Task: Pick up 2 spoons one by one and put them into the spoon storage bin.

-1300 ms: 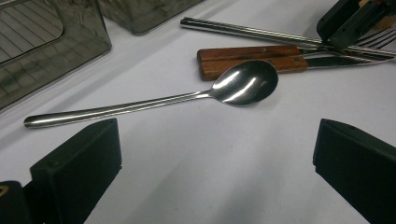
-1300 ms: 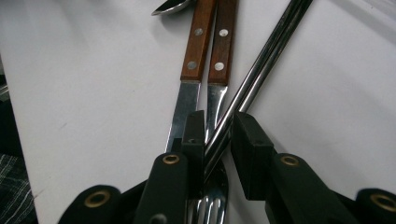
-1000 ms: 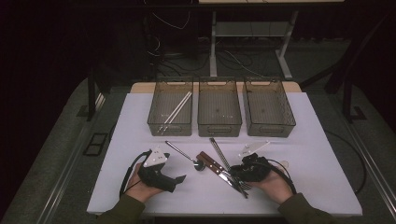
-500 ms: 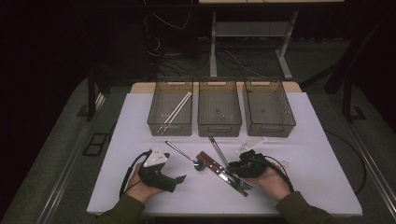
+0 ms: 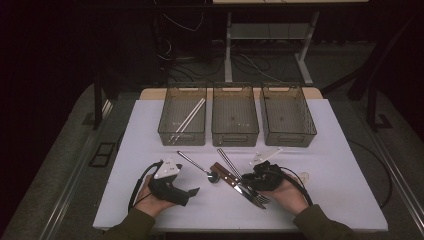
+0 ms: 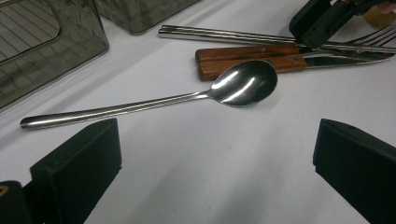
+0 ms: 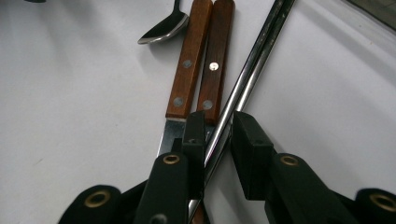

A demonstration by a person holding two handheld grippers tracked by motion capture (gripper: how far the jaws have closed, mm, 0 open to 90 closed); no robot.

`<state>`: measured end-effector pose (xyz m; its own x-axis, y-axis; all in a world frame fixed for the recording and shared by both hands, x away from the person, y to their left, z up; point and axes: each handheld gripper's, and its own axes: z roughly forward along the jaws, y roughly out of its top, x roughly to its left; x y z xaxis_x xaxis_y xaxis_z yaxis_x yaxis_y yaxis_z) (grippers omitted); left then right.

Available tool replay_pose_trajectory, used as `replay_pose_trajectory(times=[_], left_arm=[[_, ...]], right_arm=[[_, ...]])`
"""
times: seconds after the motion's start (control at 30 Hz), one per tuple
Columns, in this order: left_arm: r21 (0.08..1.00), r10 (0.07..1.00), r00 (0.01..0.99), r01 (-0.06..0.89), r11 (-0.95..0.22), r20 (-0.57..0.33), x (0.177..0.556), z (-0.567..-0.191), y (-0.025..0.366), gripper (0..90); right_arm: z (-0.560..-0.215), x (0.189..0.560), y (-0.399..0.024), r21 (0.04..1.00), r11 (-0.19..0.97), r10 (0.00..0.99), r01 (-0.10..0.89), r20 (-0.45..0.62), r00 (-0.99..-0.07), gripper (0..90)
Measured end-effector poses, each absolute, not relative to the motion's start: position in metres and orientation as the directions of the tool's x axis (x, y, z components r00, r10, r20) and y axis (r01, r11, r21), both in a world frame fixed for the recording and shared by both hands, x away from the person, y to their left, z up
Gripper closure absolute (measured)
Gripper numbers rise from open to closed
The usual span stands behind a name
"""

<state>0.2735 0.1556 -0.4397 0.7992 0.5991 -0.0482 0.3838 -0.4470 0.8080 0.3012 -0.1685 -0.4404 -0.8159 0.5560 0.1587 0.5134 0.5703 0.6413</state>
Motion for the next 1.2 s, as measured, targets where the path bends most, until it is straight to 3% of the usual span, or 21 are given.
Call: replay_pose_trajectory(times=[0.67, 0.8, 1.2], left_arm=[[0.809, 0.598, 0.800, 0.383, -0.445, -0.050, 0.274, -0.440, 0.155, 0.0], [0.810, 0.598, 0.800, 0.383, -0.443, -0.051, 0.274, -0.440, 0.155, 0.0], [0.811, 0.594, 0.803, 0.380, -0.444, -0.050, 0.274, -0.439, 0.155, 0.0]], right_arm=[[-0.435, 0.315, -0.165, 0.666, 0.547, 0.552, 0.508, 0.169, -0.817, 77.5], [-0.428, 0.329, -0.163, 0.681, 0.517, 0.581, 0.518, 0.165, -0.797, 78.8], [-0.441, 0.372, -0.133, 0.612, 0.540, 0.635, 0.577, 0.153, -0.757, 86.6]])
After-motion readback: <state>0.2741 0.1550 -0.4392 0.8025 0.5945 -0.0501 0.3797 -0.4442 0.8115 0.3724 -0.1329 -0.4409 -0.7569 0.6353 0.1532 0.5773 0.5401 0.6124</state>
